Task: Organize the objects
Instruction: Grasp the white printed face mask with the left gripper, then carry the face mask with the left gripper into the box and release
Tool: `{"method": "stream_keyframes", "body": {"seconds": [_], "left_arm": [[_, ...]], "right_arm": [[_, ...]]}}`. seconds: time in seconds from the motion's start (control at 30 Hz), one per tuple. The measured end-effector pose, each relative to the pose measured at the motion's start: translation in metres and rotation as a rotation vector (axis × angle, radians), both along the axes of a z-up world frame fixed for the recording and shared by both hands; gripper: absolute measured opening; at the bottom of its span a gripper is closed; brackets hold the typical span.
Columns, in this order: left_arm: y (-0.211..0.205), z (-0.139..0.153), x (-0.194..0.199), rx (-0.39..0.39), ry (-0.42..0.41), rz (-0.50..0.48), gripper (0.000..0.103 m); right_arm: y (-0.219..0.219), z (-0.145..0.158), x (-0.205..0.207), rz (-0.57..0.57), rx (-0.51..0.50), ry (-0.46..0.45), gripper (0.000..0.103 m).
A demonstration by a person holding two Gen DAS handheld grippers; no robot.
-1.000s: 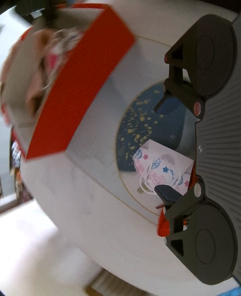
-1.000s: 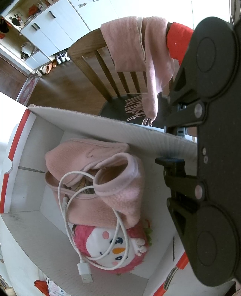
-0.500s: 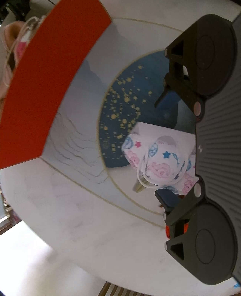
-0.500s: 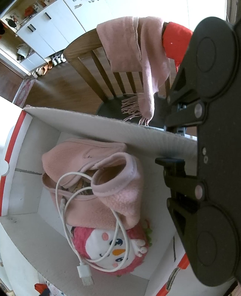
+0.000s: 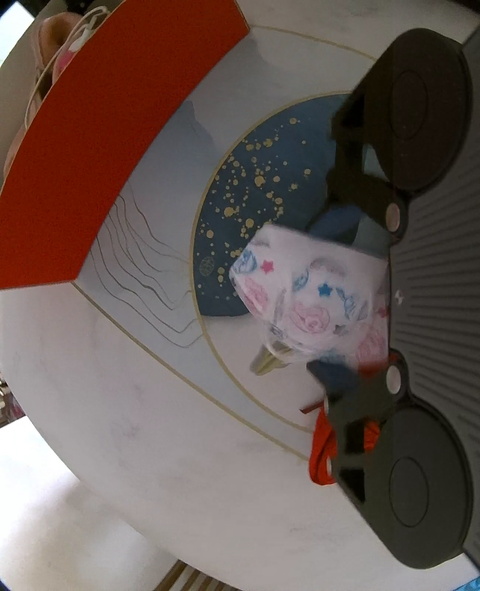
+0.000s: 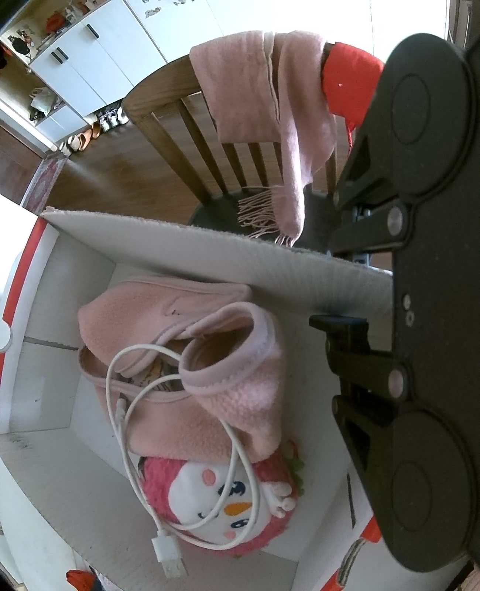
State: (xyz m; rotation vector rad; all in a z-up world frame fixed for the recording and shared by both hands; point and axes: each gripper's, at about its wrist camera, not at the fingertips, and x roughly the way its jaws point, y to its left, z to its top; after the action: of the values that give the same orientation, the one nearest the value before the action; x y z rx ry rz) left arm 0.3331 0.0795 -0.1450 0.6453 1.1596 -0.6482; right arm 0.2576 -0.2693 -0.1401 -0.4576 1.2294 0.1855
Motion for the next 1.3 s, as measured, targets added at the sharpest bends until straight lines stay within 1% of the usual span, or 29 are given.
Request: {"method": "stream_keyframes", "body": {"seconds": [0.03, 0.1, 0.13, 0.2, 0.27, 0.37, 0.47, 0.63, 0.8, 0.87, 0.97, 1.03, 1.1, 1.3], "left_arm": [[0.001, 0.001, 0.0, -0.01, -0.002, 0.01, 0.065], [0.003, 0.004, -0.001, -0.021, -0.005, 0.025, 0.052], [0.003, 0.006, -0.001, -0.027, -0.007, 0.031, 0.049], [0.002, 0.007, -0.002, -0.038, -0.006, 0.044, 0.035], [0.002, 0.01, -0.004, -0.045, -0.008, 0.053, 0.029], [0.001, 0.012, -0.008, -0.055, -0.02, 0.076, 0.015], [0.0, 0.014, -0.013, -0.055, -0.045, 0.102, 0.009], [-0.005, 0.022, -0.023, -0.059, -0.077, 0.15, 0.006], [-0.007, 0.039, -0.03, -0.084, -0.104, 0.216, 0.006], [-0.01, 0.049, -0.034, -0.107, -0.112, 0.245, 0.006], [-0.016, 0.065, -0.04, -0.143, -0.128, 0.263, 0.006], [-0.023, 0.077, -0.045, -0.18, -0.132, 0.26, 0.006], [-0.032, 0.089, -0.05, -0.197, -0.149, 0.245, 0.006], [-0.065, 0.129, -0.065, -0.283, -0.203, 0.179, 0.006]], "right_arm": [[-0.001, 0.0, 0.0, 0.002, -0.001, 0.0, 0.014], [0.0, -0.001, 0.0, 0.003, -0.001, 0.0, 0.014], [0.0, -0.001, 0.0, 0.004, 0.0, 0.0, 0.014], [0.0, -0.002, 0.0, 0.004, 0.0, 0.0, 0.014], [-0.001, -0.003, 0.0, 0.006, -0.002, -0.002, 0.014], [0.0, -0.004, 0.001, 0.007, -0.003, -0.003, 0.014], [0.001, -0.005, 0.0, 0.012, -0.004, -0.005, 0.014], [0.003, -0.004, 0.001, 0.014, -0.003, -0.008, 0.013], [0.004, -0.004, -0.001, 0.02, -0.004, -0.015, 0.013], [0.005, -0.004, -0.002, 0.022, -0.003, -0.017, 0.013], [0.005, -0.004, -0.003, 0.026, -0.001, -0.02, 0.013], [0.005, -0.003, -0.004, 0.027, 0.003, -0.021, 0.013], [0.005, -0.002, -0.005, 0.027, 0.009, -0.02, 0.012], [0.005, -0.001, -0.006, 0.03, 0.015, -0.021, 0.012]]}}
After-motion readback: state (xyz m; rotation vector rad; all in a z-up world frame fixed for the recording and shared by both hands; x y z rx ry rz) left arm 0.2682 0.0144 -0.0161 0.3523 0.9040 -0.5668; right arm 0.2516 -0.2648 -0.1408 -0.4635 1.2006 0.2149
